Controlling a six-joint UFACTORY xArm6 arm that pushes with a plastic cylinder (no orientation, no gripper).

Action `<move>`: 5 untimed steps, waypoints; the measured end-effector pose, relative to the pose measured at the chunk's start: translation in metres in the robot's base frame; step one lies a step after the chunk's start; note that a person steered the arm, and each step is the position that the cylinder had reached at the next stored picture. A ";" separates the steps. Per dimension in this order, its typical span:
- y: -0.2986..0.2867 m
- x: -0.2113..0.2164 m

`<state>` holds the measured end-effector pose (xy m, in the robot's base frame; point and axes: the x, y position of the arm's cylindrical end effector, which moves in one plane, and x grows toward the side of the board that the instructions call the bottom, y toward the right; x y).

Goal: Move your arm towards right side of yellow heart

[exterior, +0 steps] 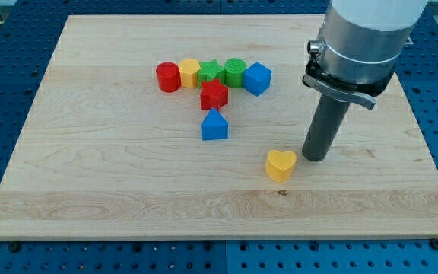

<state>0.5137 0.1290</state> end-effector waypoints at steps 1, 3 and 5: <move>-0.006 0.001; -0.007 0.024; -0.018 0.024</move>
